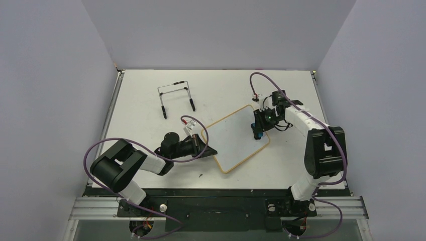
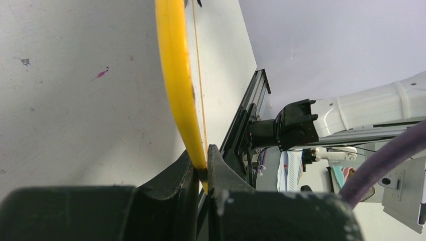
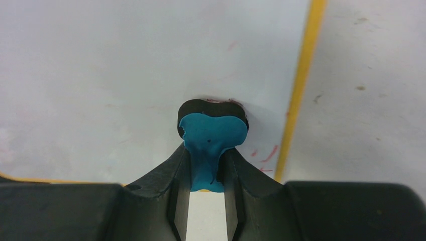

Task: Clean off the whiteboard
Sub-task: Erase the whiteboard at the whiteboard stand.

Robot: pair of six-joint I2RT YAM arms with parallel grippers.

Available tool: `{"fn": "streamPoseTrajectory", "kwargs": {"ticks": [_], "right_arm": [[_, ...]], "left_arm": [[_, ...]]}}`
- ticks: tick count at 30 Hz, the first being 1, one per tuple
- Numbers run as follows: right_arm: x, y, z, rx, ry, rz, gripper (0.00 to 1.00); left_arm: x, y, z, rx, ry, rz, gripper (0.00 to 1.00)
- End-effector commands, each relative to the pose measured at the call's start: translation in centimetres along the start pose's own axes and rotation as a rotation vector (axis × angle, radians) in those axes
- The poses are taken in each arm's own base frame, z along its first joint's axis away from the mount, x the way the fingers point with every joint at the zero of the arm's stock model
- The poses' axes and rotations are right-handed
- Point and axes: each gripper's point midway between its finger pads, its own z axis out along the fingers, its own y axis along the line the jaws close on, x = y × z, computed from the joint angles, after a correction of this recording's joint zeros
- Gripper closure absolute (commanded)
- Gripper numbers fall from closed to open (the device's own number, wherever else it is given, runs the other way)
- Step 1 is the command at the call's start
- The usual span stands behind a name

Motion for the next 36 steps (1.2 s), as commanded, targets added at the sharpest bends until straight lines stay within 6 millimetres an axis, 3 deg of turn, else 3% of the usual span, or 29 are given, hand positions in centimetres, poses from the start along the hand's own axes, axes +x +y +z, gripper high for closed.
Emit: {"fn": "streamPoseTrajectory", "kwargs": {"ticks": [1,5,11,15,20,24,29,33,36], "right_arm": [[-1.1,-3.4,-0.3,0.136,-0.025,0.022,1.0],[0.6,-5.2,-0.3,0.218,0.031,0.034,1.0],[4.1,-4.5,0.3,0.162,0.165,0.032,1.0],[6.6,-2.6,0.5,0.077,0.245,0.031,1.0],[8.7,1.3,1.1,-0.051,0.303,-0.024,1.0],[5.7,2.0,0.6,-0.046,0.212,-0.051,1.0],[0.5,-1.8,0.3,0.082,0.074,0.02,1.0],[-1.1,-4.2,0.3,0.142,0.021,0.067,1.0],[-1.2,-5.3,0.1,0.18,0.01,0.088,1.0]], "left_arm": [[-2.7,-5.5,0.1,0.198,-0.075,0.172,1.0],[-2.6,-5.4,0.0,0.194,-0.075,0.173,1.0],[-2.8,-5.3,0.0,0.19,-0.075,0.176,1.0],[-2.8,-5.2,0.1,0.187,-0.076,0.178,1.0],[-2.9,-5.1,0.3,0.189,-0.076,0.173,1.0],[-2.8,-5.2,0.3,0.195,-0.076,0.168,1.0],[-2.7,-5.1,0.2,0.191,-0.076,0.167,1.0],[-2.6,-5.1,0.1,0.188,-0.076,0.167,1.0],[-2.6,-5.0,0.0,0.184,-0.079,0.169,1.0]]}}
